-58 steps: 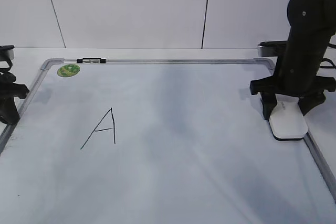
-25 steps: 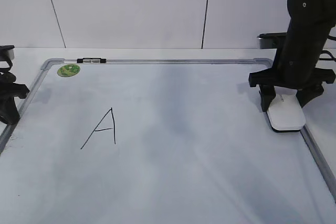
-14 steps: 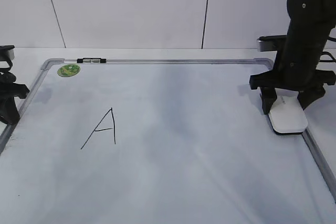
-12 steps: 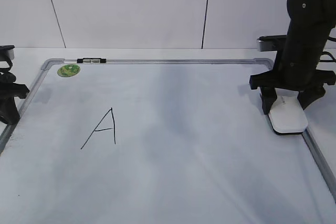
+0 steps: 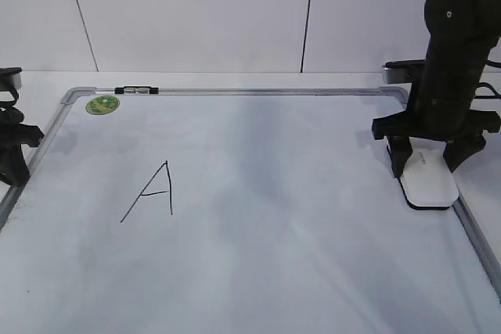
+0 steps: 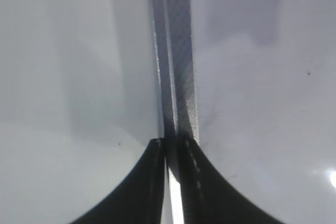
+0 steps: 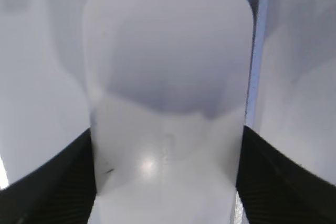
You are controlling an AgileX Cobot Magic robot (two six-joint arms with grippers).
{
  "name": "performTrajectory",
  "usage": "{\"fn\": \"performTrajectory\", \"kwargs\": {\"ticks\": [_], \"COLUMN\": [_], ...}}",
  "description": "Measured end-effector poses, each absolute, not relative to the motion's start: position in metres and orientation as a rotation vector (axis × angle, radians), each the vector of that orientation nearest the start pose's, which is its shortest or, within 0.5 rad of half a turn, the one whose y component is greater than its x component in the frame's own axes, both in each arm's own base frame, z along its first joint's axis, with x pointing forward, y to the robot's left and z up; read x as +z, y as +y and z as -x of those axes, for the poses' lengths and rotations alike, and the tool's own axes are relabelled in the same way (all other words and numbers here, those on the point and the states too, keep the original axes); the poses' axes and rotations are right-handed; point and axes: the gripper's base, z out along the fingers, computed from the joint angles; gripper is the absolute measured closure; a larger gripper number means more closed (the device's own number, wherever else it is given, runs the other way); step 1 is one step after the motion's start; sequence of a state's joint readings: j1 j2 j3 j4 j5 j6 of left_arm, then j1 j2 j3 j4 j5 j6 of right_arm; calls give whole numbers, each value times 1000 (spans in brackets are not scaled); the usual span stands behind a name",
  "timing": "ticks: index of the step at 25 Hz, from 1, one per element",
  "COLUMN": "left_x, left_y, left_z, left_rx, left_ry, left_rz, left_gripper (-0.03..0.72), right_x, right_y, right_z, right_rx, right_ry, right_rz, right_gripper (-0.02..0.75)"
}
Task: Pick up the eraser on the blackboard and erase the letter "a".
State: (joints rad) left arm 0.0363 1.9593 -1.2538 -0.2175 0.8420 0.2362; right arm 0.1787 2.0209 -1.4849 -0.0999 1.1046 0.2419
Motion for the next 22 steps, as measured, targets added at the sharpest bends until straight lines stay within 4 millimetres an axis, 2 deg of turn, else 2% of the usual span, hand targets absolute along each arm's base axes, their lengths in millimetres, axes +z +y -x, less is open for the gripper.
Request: {"fn": "performTrajectory", "kwargs": {"ticks": [22], "left_x": [153], "left_y": [-1], "left_z": [-371], "left_rx": [-233], "left_ry": [2999], "left_rz": [-97], "left_gripper": [624], "right_x": [181], "right_y": [60], "right_z": [-390], "right_rx": [-170], "right_ry": [3103], "right_rz": [-9], "right_gripper": [140]}}
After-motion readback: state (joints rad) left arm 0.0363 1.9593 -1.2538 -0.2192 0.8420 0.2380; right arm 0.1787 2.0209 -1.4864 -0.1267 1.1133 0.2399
